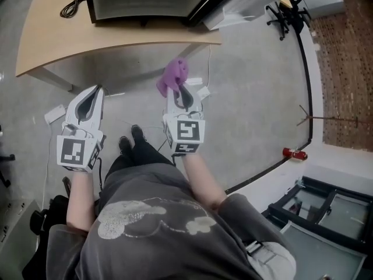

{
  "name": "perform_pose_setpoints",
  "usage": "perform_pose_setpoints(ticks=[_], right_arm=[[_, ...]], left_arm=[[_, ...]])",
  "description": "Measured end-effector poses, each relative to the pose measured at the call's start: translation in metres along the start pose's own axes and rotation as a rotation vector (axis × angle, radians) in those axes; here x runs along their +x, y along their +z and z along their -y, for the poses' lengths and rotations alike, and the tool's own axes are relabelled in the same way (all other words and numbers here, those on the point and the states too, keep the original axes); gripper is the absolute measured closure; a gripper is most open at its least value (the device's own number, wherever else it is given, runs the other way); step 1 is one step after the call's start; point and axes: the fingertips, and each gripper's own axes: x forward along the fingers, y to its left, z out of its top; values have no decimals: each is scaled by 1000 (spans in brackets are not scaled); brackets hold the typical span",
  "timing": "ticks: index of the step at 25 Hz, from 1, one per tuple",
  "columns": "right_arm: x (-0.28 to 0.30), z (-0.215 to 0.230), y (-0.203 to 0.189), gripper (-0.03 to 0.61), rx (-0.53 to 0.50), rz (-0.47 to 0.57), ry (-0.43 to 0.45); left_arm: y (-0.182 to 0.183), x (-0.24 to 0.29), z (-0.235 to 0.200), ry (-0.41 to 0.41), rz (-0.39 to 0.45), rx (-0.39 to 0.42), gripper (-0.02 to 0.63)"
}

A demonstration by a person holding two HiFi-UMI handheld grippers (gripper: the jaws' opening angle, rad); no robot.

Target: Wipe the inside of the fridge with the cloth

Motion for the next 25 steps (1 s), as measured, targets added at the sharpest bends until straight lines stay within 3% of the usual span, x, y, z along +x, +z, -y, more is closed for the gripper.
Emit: perform_pose_setpoints(ticks=[5,9,20,25], right_arm=[[-16,-13,-5,535,12,28,58],[-31,-17,-3,537,37,114,144],[-117,13,-16,543,-17,158,314],[-143,28,-26,543,-19,184,345]], left_arm=[[-13,-5,19,-4,-11,-20,597],[-18,-4,38,7,-6,-2,597],[-10,-25,133,103,26,33,597],[-13,-35,170,115,21,59,597]])
